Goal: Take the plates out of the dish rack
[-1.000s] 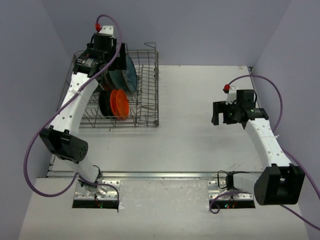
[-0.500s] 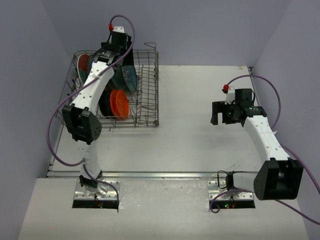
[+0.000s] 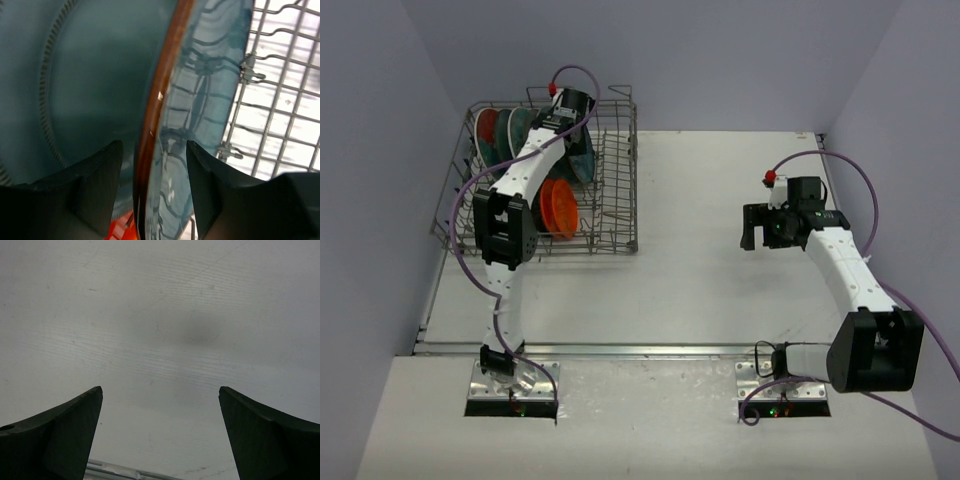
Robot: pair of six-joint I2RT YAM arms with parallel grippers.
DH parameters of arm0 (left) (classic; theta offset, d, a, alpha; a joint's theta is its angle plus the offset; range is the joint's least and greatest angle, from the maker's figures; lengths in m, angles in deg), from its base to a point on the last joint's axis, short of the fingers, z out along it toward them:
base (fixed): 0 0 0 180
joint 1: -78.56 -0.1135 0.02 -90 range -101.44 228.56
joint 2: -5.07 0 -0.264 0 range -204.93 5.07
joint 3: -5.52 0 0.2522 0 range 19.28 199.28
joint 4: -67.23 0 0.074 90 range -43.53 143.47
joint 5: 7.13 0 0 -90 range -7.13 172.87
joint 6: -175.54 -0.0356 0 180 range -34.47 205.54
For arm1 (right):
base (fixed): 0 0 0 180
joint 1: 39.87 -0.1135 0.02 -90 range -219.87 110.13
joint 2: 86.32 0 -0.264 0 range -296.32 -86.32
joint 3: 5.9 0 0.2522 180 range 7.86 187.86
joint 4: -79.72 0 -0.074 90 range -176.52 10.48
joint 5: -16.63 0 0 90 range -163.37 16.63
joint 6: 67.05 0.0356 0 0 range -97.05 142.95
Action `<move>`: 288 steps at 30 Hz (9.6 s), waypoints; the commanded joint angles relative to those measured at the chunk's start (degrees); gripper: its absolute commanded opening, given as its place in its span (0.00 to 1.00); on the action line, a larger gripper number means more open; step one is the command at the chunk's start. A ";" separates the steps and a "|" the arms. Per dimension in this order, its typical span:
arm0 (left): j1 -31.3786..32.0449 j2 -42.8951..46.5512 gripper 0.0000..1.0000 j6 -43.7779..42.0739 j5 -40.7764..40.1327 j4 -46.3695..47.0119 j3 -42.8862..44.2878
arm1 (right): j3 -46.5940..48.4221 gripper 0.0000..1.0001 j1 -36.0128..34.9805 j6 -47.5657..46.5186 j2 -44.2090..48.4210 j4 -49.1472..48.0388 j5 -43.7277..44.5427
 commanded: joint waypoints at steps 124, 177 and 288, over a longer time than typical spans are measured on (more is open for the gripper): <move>-16.44 42.45 1.00 1.08 57.46 18.32 -29.98 | 32.53 0.00 8.82 43.99 -43.31 -36.71 -39.99; -15.73 26.15 0.81 -11.49 23.76 8.92 -8.53 | 39.26 0.99 -0.21 13.83 -35.68 -11.18 7.95; -3.42 43.98 0.82 13.70 84.95 32.94 -37.53 | 19.77 0.00 -14.63 41.83 -13.05 -39.20 -46.69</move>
